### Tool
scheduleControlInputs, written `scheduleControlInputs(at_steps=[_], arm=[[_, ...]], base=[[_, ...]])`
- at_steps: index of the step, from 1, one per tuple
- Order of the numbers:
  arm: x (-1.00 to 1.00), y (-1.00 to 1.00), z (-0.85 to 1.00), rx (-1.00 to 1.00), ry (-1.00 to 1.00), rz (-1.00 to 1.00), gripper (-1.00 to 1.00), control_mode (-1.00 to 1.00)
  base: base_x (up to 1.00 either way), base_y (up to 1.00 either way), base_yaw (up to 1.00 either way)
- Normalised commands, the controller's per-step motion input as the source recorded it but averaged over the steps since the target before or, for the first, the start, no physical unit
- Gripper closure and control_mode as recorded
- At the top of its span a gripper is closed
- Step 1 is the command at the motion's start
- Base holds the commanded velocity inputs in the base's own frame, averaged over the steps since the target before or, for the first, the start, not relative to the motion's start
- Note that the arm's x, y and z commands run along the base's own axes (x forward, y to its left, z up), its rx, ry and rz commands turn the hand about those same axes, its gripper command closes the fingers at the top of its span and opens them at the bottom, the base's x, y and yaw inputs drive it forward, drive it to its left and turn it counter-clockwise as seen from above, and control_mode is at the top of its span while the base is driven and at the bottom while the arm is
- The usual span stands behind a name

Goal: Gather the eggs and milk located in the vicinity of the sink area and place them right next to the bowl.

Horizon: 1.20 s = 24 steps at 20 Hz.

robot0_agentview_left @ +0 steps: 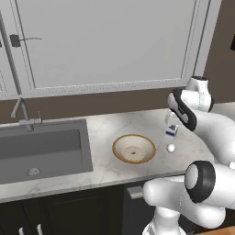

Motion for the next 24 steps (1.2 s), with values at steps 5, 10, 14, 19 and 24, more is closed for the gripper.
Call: scheduleControlInputs(at_steps=[5,10,14,19,24], arm=[[0.17,0.0,-0.82,-0.09,0.0,-0.06,-1.0,-1.0],[0.13,-0.06,-0.78,-0.02,0.0,-0.11,-1.0,-1.0],[0.0,-0.21,-0.27,0.03,0.0,-0.17,-1.0,-1.0],[0.0,-0.22,-0.01,0.12,0.0,-0.13,-1.0,-1.0],[0.02,-0.13,0.0,0.1,0.0,-0.11,-1.0,-1.0]], base=[[0.0,0.0,0.0],[0.0,0.0,0.0],[0.0,0.0,0.0],[0.0,0.0,0.0],[0.0,0.0,0.0]])
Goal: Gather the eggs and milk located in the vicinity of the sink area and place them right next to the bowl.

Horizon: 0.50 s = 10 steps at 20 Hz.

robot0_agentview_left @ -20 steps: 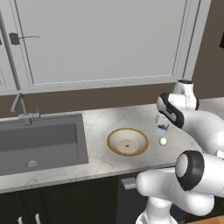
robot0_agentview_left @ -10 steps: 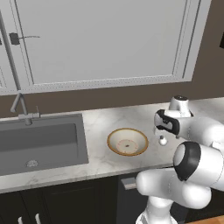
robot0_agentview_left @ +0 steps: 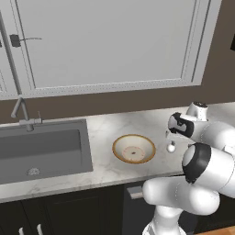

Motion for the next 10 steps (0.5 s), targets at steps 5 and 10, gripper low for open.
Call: scheduleControlInputs(at_steps=[5,10], arm=[[0.23,-0.01,-0.01,0.05,0.0,-0.05,-1.0,-1.0],[0.19,0.0,-0.02,0.03,-0.01,-0.01,-1.0,-1.0]], base=[[0.0,0.0,0.0],[0.0,0.0,0.0]])
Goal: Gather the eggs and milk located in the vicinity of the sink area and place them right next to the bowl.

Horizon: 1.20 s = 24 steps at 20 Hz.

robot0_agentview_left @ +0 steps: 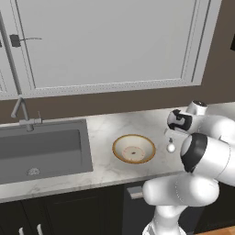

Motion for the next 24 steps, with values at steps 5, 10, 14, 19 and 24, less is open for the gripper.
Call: scheduleControlInputs(at_steps=[5,10,14,19,24], arm=[[0.0,0.02,-0.12,0.03,0.0,0.0,-1.0,-1.0],[0.0,0.04,-0.19,0.0,-0.05,0.0,-1.0,-1.0],[0.0,0.15,-0.11,0.0,-0.06,0.0,-1.0,-1.0],[0.0,0.12,-0.03,0.0,-0.03,0.0,-1.0,-1.0],[0.0,0.0,-0.2,0.0,-0.01,0.0,-1.0,-1.0]], base=[[0.0,0.0,0.0],[0.0,0.0,0.0],[0.0,0.0,0.0],[0.0,0.0,0.0],[0.0,0.0,0.0]])
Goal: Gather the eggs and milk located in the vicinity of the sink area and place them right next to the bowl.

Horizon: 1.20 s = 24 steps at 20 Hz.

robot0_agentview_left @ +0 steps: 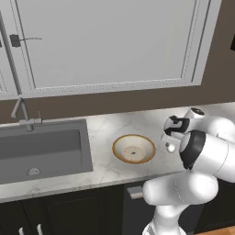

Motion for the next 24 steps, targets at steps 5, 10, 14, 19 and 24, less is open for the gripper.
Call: scheduleControlInputs(at_steps=[5,10,14,19,24], arm=[[0.02,0.01,-0.32,0.0,-0.01,0.0,-1.0,-1.0],[0.03,0.02,-0.17,0.0,0.0,0.0,-1.0,-1.0],[0.11,0.0,-0.04,0.0,-0.01,0.0,-1.0,-1.0],[0.05,0.0,-0.05,0.0,0.0,0.0,-1.0,-1.0],[0.0,0.0,0.0,0.0,0.0,0.0,-1.0,-1.0]], base=[[0.0,0.0,0.0],[0.0,0.0,0.0],[0.0,0.0,0.0],[0.0,0.0,0.0],[0.0,0.0,0.0]])
